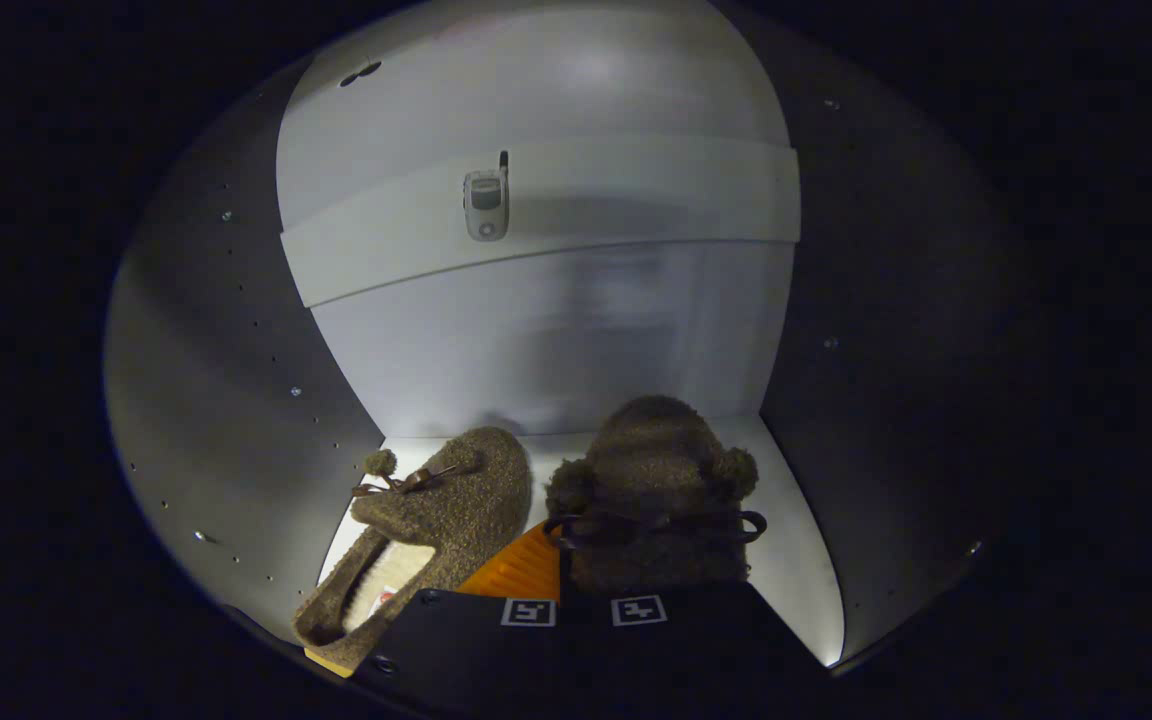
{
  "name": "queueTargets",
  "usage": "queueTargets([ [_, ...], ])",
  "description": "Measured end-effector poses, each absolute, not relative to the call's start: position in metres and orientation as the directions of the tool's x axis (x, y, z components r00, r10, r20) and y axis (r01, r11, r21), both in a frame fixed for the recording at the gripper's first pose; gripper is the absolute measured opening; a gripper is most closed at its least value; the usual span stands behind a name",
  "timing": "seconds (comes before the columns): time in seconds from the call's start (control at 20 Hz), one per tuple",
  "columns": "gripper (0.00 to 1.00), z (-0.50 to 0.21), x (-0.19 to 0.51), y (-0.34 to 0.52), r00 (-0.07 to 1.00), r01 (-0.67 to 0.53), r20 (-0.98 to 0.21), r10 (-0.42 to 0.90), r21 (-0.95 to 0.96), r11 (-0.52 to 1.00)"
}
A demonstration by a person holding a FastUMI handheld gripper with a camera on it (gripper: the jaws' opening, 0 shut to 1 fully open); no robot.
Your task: Open the shoe cabinet door, grab the shoes and put them into the shoe cabinet, then close the shoe cabinet door.
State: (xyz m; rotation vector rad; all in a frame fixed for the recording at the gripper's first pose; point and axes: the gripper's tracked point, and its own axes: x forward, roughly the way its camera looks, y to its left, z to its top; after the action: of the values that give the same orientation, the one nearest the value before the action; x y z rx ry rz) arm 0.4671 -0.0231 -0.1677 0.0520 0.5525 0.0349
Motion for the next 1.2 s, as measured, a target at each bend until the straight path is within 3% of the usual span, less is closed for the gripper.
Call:
queueTargets([
  [0.1, 0.06, -0.174, 0.466, -0.021, 0.843, -0.031, -0.535, 0.050, 0.043, 0.999],
  [0.4, 0.42, -0.149, 0.439, -0.024, 0.883, -0.016, -0.469, 0.021, 0.014, 1.000],
  [0.5, 0.68, -0.136, 0.425, -0.022, 0.904, -0.009, -0.427, 0.030, 0.051, 0.999],
  [0.6, 0.74, -0.126, 0.408, -0.020, 0.915, -0.011, -0.402, 0.035, 0.060, 0.998],
  [0.75, 0.96, -0.098, 0.380, -0.010, 0.942, -0.034, -0.333, 0.047, 0.044, 0.998],
  [0.9, 1.00, -0.054, 0.334, 0.004, 0.973, -0.061, -0.222, 0.066, 0.029, 0.998],
  [1.2, 0.98, 0.010, 0.213, 0.031, 0.994, -0.101, -0.038, 0.102, 0.027, 0.994],
])
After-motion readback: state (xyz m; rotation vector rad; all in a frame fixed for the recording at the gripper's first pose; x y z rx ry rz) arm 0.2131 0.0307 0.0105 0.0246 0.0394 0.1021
